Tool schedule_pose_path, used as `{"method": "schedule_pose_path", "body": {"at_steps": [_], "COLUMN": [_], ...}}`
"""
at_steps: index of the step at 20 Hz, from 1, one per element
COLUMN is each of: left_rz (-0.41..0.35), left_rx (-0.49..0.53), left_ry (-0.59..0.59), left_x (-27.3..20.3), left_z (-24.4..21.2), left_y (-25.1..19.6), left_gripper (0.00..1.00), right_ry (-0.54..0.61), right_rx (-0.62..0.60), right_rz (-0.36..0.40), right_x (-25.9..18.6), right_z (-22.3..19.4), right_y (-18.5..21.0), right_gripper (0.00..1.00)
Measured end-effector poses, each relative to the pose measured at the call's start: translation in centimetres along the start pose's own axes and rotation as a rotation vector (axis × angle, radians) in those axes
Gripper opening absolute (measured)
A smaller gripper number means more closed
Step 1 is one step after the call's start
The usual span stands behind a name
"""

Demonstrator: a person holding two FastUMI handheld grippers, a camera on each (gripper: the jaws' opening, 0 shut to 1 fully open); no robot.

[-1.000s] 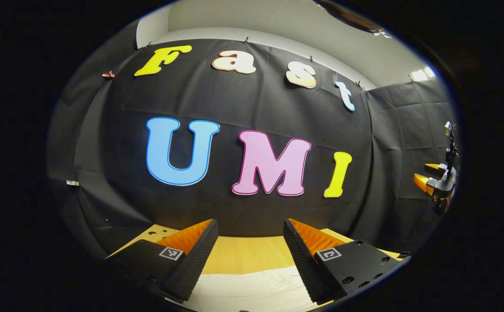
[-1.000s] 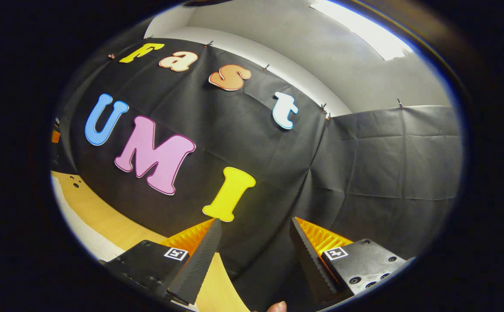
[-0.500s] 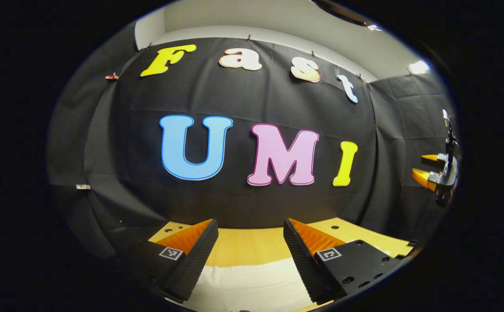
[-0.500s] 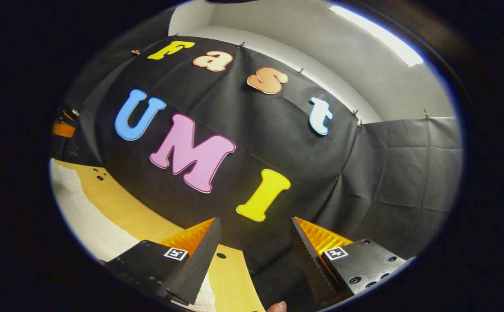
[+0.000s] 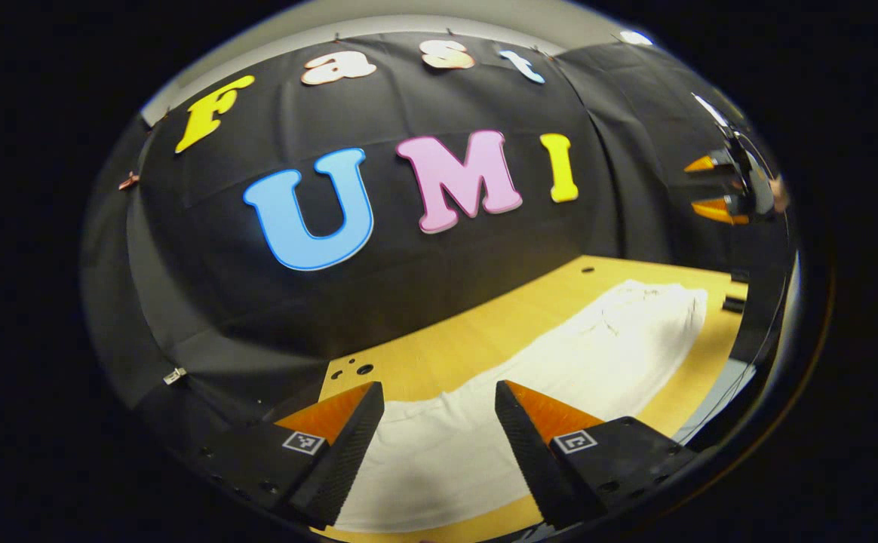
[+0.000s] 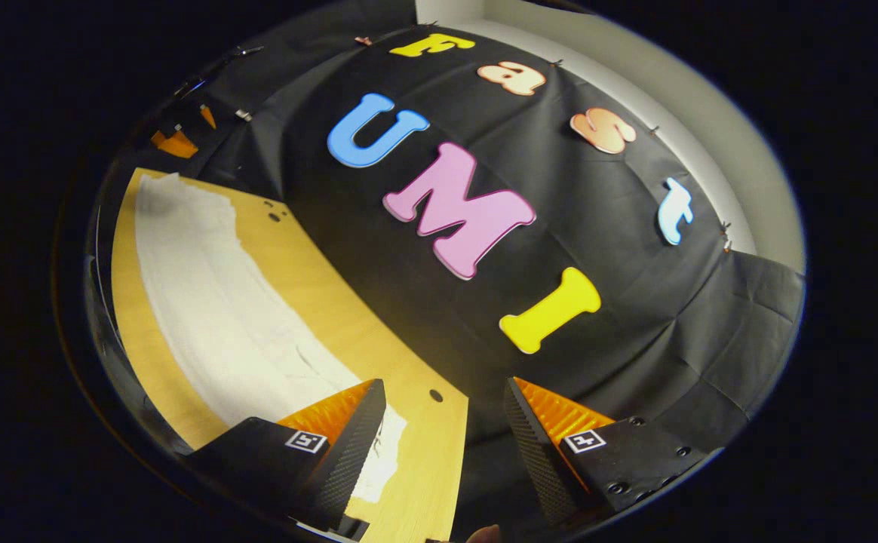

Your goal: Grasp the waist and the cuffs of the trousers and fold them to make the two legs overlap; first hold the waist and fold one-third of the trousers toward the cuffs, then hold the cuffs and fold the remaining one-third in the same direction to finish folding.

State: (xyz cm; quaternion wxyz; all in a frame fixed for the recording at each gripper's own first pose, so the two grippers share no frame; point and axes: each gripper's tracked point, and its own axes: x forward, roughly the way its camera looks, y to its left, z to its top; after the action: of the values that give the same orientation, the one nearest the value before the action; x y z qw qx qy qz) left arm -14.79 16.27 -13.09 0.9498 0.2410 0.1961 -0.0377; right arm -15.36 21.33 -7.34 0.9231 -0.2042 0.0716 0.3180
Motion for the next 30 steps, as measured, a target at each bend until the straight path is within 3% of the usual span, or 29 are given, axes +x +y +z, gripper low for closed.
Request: {"method": "schedule_pose_path", "body": {"at_steps": [4,8,12,14,17,24,26,28,29,30], "left_rz": [-0.073,-0.070,-0.173,-0.227,-0.239,-0.244,-0.255,-0.261,-0.273,-0.282], "left_rx": [0.183,0.428,0.579,0.623,0.656,0.801,0.831,0.850,0.851,0.849], "left_ry": [0.117,0.225,0.308,0.356,0.459,0.535,0.546,0.558,0.566,0.575], "left_x": [0.5,0.7,0.2,0.0,-0.5,2.8,4.4,5.7,6.0,6.3], "left_z": [-6.0,-11.1,-16.2,-18.7,-22.5,-23.7,-24.0,-24.2,-24.4,-24.7], "left_y": [-0.8,-0.7,-2.5,-2.7,-1.7,1.0,1.4,1.5,1.3,1.1], "left_gripper": [0.96,0.96,0.96,0.96,0.96,0.93,0.88,0.76,0.64,0.60], "right_ry": [0.039,0.093,0.163,0.184,0.207,0.231,0.227,0.224,0.225,0.227], "right_rx": [-0.119,-0.194,-0.226,-0.233,-0.245,-0.266,-0.282,-0.295,-0.302,-0.312], "right_rz": [0.061,0.138,0.184,0.199,0.225,0.268,0.282,0.299,0.306,0.313], "right_x": [-0.1,-0.1,0.1,0.0,0.3,1.5,2.1,2.7,3.0,3.4], "right_z": [-2.5,-6.2,-9.6,-10.5,-11.8,-13.1,-13.1,-13.2,-13.2,-13.5], "right_y": [3.0,6.2,8.3,9.0,10.3,12.3,12.8,13.2,13.4,13.7], "right_gripper": [0.97,0.97,0.96,0.96,0.96,0.96,0.96,0.96,0.96,0.96]}}
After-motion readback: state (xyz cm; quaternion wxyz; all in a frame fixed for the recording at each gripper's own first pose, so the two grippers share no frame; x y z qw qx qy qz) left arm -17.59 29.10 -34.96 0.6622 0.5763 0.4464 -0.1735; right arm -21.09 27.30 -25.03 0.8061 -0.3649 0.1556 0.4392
